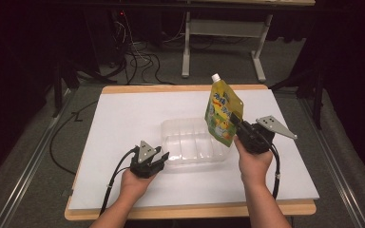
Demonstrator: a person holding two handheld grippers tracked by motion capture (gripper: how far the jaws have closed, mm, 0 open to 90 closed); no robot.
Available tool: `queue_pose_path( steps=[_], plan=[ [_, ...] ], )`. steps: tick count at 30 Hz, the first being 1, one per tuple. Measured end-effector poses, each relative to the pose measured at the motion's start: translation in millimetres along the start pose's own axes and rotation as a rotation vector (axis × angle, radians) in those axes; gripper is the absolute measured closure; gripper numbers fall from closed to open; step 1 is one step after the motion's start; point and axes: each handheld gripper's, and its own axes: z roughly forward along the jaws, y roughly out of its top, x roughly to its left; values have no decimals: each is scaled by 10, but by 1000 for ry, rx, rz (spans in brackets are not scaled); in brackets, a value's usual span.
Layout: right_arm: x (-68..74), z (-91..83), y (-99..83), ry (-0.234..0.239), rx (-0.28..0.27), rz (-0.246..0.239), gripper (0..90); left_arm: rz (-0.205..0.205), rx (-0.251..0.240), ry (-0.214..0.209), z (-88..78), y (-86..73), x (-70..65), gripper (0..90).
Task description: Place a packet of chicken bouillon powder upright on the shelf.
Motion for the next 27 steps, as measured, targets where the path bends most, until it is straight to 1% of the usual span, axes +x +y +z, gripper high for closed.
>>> queue_pose_path(
  steps=[4,6,8,10,12,14,19,20,21,24,26,27],
  plan=[
    [36,28,11,0,0,2,900,5,-2,-2,5,-2,-18,614],
    [76,58,11,8,2,-1,900,9,0,-7,1,-2,-26,624],
    [90,65,8,11,2,2,900,6,0,-7,-2,-2,-30,625],
    [124,83,1,11,2,-1,900,12,-2,-12,-5,-3,-38,624],
    [131,89,-2,10,4,0,900,12,-2,-17,-10,-4,-51,624],
    [139,103,-7,11,5,3,900,15,0,-30,-23,-5,-77,624],
    [155,136,-18,6,8,5,900,23,1,-37,-35,-2,-114,621],
    [164,147,-23,1,12,4,900,25,-1,-36,-35,-2,-121,621],
    [182,170,-35,0,22,13,900,27,0,-38,-37,0,-129,620],
    [211,194,-50,2,25,12,900,29,-2,-36,-36,0,-133,620],
    [252,220,-68,-3,40,14,900,30,-3,-37,-35,-1,-130,618],
    [295,245,-89,7,52,24,900,30,-4,-37,-35,-2,-129,618]
  ],
)
